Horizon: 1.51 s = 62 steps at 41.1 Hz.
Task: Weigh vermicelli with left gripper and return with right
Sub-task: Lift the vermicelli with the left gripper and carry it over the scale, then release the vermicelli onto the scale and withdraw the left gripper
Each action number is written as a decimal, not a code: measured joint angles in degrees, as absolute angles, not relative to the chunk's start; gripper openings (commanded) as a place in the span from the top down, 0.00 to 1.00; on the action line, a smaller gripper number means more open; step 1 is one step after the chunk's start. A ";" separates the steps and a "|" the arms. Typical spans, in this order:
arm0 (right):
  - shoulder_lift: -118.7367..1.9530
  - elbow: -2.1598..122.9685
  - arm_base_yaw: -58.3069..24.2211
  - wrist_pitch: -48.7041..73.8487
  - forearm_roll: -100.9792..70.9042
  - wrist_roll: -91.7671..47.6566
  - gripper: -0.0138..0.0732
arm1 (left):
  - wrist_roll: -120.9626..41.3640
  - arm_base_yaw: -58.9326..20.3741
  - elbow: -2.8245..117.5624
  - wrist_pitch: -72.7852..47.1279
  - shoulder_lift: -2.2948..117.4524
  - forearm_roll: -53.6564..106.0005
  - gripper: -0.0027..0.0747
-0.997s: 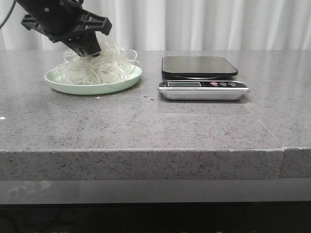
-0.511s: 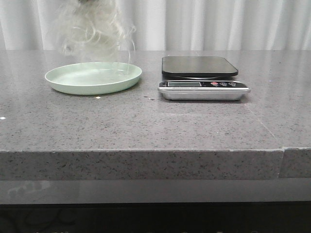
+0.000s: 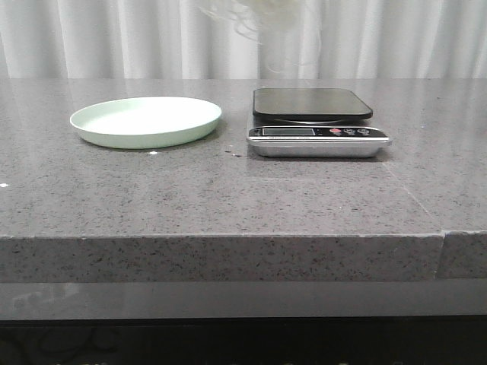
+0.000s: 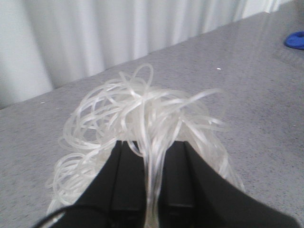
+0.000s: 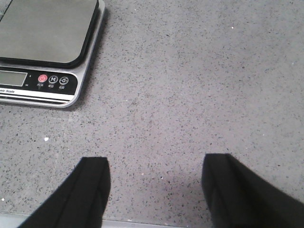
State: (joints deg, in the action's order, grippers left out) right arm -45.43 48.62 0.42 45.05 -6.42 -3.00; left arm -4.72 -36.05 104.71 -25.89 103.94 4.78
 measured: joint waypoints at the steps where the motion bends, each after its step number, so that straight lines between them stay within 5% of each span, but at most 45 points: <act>1: -45.43 48.62 0.42 45.05 -6.42 -3.00 0.24 | -4.72 -36.57 105.36 -25.64 104.67 4.62 0.78; 15: -45.43 48.62 0.42 46.10 -6.42 -3.00 0.24 | -4.76 -39.33 107.16 -21.40 114.14 3.11 0.76; 29: -45.43 48.62 0.42 46.09 -6.42 -3.00 0.24 | -4.86 -39.45 107.31 -20.27 117.23 3.07 0.38; 41: -45.43 48.62 0.42 46.09 -6.42 -3.00 0.24 | -4.86 -39.55 107.57 -23.51 114.75 1.36 0.38; 62: -45.43 48.62 0.42 46.09 -6.42 -5.12 0.24 | -2.88 -39.55 107.06 -43.87 90.65 -4.22 0.38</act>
